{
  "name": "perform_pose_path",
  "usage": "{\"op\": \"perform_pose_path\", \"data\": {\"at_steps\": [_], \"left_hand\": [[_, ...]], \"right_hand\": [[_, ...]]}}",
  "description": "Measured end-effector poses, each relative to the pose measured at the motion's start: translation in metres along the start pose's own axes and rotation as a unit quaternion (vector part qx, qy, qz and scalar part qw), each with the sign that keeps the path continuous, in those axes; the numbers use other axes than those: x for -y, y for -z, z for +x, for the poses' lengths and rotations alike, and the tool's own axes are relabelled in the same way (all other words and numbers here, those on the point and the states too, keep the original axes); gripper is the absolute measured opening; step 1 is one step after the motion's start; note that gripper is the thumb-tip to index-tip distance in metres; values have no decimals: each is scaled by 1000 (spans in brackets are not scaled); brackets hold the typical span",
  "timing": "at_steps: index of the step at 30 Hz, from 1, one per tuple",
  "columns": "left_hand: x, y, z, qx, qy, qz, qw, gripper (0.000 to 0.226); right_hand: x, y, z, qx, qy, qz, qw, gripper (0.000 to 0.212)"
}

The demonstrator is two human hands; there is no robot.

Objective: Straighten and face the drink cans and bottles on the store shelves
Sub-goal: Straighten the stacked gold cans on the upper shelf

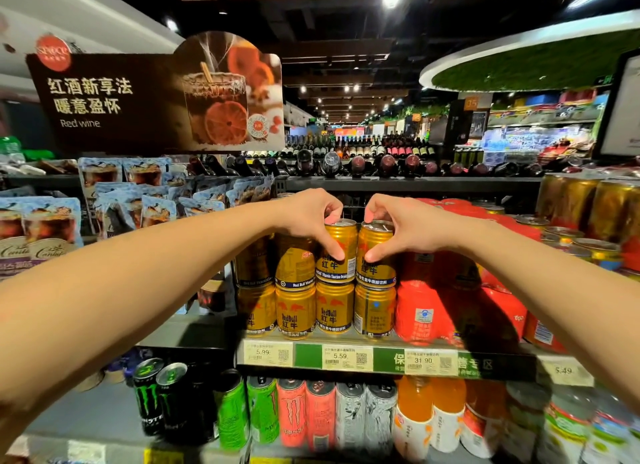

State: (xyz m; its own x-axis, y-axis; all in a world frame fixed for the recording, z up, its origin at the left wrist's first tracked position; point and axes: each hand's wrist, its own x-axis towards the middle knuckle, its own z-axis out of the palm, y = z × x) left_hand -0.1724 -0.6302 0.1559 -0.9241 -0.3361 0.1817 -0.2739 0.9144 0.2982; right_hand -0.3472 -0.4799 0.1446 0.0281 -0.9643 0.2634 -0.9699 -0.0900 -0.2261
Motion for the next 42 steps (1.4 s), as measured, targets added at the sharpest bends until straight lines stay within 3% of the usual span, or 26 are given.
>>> {"op": "perform_pose_path", "data": {"at_steps": [12,20,28,33,42], "left_hand": [[-9,-4,-1,13,36,75,996,60],[-13,9,-5,35,42,25,998,35],[-11,5,-14,-35,32,37,998,37],[-10,3,-25,-42,12,49,998,35],[-8,-11,-46,-121,-29,76,989,37]], "right_hand": [[1,-2,4,42,-4,-8,999,67],[5,7,-2,76,-7,-7,997,61],[8,13,-9,50,-29,49,997,46],[5,8,-13,11,-24,12,1000,39],[13,-8,-29,-94,10,-68,993,42]]}}
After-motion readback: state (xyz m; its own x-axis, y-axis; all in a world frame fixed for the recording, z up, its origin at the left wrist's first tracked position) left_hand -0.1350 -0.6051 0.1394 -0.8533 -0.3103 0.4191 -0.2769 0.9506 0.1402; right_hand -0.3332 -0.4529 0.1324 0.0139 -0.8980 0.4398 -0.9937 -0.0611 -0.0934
